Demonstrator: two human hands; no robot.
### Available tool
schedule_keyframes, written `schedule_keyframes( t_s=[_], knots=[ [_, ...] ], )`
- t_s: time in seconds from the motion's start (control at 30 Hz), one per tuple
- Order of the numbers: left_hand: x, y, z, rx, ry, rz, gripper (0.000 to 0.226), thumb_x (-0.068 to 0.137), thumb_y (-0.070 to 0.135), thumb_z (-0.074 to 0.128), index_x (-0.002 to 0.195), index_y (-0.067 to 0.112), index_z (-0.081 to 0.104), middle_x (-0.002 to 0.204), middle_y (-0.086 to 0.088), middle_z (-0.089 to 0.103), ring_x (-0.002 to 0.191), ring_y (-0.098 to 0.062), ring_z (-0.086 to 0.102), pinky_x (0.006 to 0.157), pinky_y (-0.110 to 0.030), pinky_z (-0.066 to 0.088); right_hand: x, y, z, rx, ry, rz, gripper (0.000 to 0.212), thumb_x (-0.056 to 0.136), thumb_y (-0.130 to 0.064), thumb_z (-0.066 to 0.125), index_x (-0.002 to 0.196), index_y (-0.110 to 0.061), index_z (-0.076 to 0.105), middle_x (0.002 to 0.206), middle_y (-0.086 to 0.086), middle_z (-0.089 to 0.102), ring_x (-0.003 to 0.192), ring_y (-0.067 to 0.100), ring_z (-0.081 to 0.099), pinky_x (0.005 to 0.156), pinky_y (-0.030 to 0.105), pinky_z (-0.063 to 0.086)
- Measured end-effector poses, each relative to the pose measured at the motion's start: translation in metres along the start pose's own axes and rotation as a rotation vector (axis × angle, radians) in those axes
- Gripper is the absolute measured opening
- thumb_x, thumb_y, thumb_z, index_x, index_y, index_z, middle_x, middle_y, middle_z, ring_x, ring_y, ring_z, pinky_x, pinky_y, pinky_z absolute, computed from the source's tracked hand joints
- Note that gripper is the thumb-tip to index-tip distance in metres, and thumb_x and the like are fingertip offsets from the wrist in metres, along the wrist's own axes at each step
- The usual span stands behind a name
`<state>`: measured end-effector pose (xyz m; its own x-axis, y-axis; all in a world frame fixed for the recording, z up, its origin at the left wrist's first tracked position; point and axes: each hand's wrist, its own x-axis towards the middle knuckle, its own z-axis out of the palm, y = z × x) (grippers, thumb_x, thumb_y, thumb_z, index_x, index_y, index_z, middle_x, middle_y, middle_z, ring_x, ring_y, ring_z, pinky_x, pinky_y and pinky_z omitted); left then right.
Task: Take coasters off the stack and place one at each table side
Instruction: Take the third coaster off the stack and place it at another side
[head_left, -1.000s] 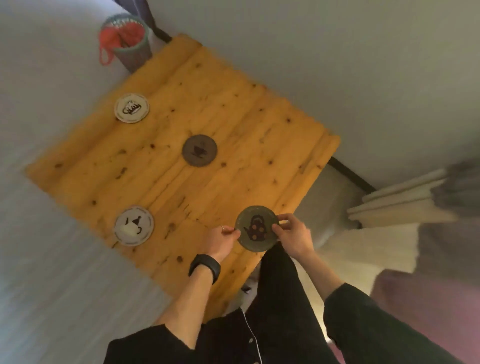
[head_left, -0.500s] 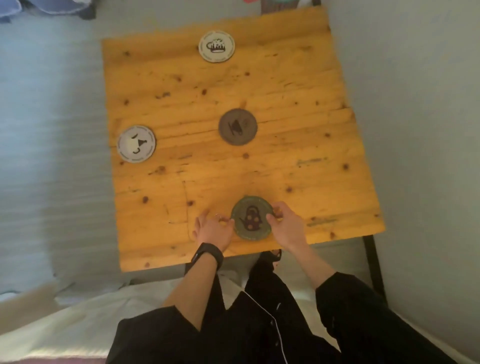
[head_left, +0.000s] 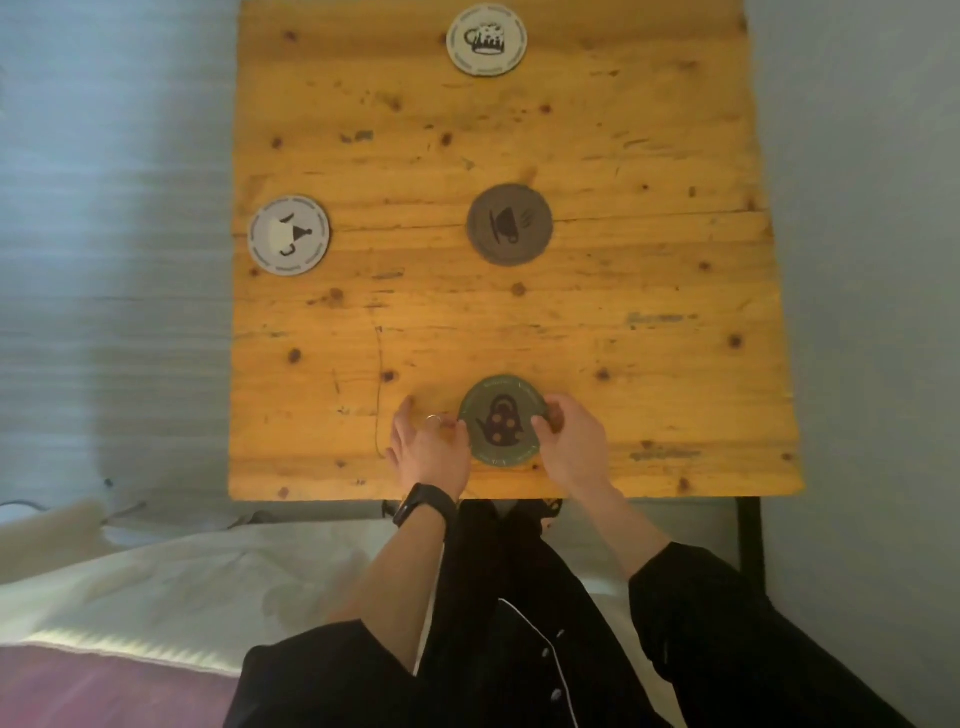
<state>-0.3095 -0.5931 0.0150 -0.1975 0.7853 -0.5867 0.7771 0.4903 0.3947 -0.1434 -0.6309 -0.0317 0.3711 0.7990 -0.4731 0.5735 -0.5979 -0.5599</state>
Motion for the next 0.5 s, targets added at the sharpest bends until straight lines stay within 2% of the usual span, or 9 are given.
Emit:
schedule_keyframes(
  t_s=[0.23, 0.37, 0.5],
  knots=[
    [0.0041, -0.0005, -0.0058, 0.061, 0.012, 0.026, 0.022, 0.091, 0.041, 0.059, 0.102, 0.028, 0.072, 0.156, 0.001, 0.024, 0.142, -0.029, 0.026, 0.117, -0.052, 0.018, 0.0022, -0.0047, 0.0003, -0.074, 0.009, 0.01, 0.023, 0.095, -0.031, 0.061, 0.117, -0.025, 0.056, 0.101, -0.004, 0.062, 0.091, 0.015, 0.059, 0.076, 0.03, 0.051],
    [0.0034, -0.0028, -0.0026, 0.082, 0.03, 0.041, 0.022, 0.091, 0.043, 0.058, 0.102, 0.029, 0.071, 0.156, 0.001, 0.023, 0.141, -0.029, 0.025, 0.116, -0.053, 0.017, -0.0001, -0.0075, 0.0037, -0.096, 0.028, 0.066, 0.024, 0.094, -0.032, 0.061, 0.116, -0.024, 0.054, 0.102, -0.001, 0.06, 0.085, 0.015, 0.056, 0.066, 0.028, 0.045],
    [0.0031, -0.003, -0.0004, 0.103, 0.041, 0.046, 0.021, 0.093, 0.043, 0.056, 0.102, 0.03, 0.069, 0.156, 0.001, 0.023, 0.142, -0.029, 0.024, 0.117, -0.053, 0.016, 0.0003, -0.0105, 0.003, -0.104, 0.006, 0.101, 0.024, 0.095, -0.031, 0.06, 0.116, -0.024, 0.052, 0.104, 0.0, 0.06, 0.086, 0.015, 0.055, 0.067, 0.029, 0.044]
  ],
)
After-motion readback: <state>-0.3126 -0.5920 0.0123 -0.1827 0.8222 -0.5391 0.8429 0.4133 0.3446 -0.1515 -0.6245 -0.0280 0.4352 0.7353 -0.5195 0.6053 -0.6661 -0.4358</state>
